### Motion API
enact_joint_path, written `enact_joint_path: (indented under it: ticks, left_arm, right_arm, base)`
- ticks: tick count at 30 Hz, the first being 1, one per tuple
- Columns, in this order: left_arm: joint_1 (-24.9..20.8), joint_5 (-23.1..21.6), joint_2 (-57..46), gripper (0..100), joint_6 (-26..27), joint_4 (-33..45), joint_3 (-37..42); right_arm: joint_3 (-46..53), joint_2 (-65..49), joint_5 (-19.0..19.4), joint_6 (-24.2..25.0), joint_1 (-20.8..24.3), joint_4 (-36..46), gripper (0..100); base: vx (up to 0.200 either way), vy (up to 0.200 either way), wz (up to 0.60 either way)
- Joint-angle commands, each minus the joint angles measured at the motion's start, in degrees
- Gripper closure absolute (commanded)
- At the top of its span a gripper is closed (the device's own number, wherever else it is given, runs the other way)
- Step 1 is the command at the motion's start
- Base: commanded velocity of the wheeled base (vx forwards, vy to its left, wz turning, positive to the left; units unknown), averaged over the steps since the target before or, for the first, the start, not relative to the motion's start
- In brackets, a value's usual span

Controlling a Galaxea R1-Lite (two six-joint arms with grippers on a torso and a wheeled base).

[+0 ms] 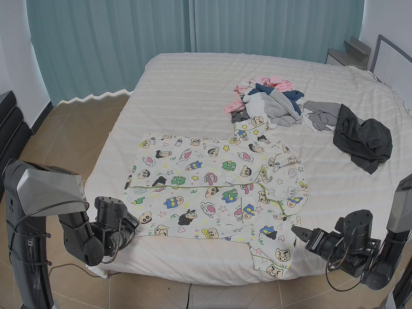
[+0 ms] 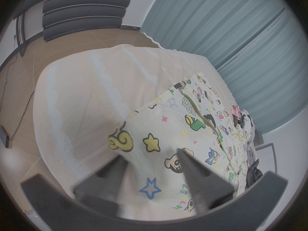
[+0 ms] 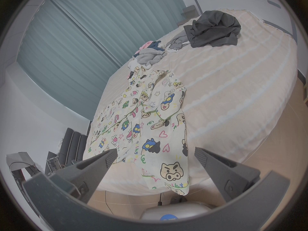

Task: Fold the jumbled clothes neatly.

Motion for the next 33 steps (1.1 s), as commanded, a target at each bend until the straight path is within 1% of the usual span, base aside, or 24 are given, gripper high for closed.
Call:
enact_joint_path:
  ticks: [1,8,9,12,16,20,21,23,28,33]
  left_arm:
    - [-0.1,0.0,0.4,100,0.0,0.0,0.2]
    - [0.2,0.4,0.3,100,-0.2,0.0,0.9]
    - [0.5,0.7,0.0,100,-0.2,-0.2,1.4]
    - [1.0,0.7,-0.7,100,-0.1,-0.5,2.2]
    - [1.8,0.4,-2.2,100,-0.1,-2.7,4.6]
    - [1.9,0.0,-2.5,100,0.0,-6.4,7.3]
    - [1.9,0.0,-2.3,100,0.1,-8.3,8.0]
    - [1.9,0.0,-1.9,100,0.3,-10.2,8.5]
    - [2.4,-0.2,-1.1,100,0.5,-11.0,8.5]
    - [3.0,-2.2,-1.0,100,0.4,-11.0,8.5]
  right_arm:
    - [1.3,0.9,0.7,-0.1,0.1,0.1,0]
    - [1.3,8.4,5.0,-2.5,0.3,-0.2,0]
    - [1.3,11.7,6.2,-2.9,0.3,-0.7,0]
    - [1.3,16.1,6.6,-3.7,0.3,-3.9,0]
    - [1.1,21.6,6.7,-8.1,0.3,-5.0,0]
    - [0.0,22.5,8.5,-9.1,0.4,-5.0,0]
    - [-0.2,22.6,9.4,-9.8,0.6,-5.0,0]
    - [-1.1,23.3,10.0,-11.1,0.7,-5.0,0]
    - [-3.7,26.2,10.0,-13.2,0.8,-5.0,0]
    - [-6.8,27.9,10.2,-14.5,1.0,-5.0,0]
  base:
    - [0.000,0.000,0.00]
    - [0.000,0.000,0.00]
    - [0.000,0.000,0.00]
    - [0.000,0.000,0.00]
    - [0.000,0.000,0.00]
    - [0.000,0.000,0.00]
    - [0.000,0.000,0.00]
    - [0.000,0.000,0.00]
    - [0.000,0.000,0.00]
    - [0.000,0.000,0.00]
